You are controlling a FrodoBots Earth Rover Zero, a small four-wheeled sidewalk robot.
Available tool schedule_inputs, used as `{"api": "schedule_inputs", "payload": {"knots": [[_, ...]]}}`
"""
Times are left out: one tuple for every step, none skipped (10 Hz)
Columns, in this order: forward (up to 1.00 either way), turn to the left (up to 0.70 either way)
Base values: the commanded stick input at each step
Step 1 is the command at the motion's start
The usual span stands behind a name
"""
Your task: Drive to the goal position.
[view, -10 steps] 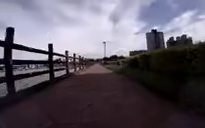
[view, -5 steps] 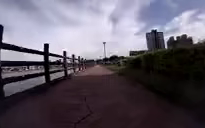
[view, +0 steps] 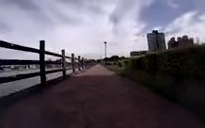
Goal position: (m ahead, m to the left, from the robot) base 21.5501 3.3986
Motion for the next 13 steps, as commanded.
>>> {"api": "schedule_inputs", "payload": {"knots": [[0.70, 0.11], [0.70, 0.11], [0.70, 0.11], [0.70, 0.11], [0.70, 0.11], [0.70, 0.11], [0.70, 0.11], [0.70, 0.11], [0.70, 0.18], [0.70, 0.34], [0.70, 0.46], [0.70, 0.46], [0.70, 0.34]]}}
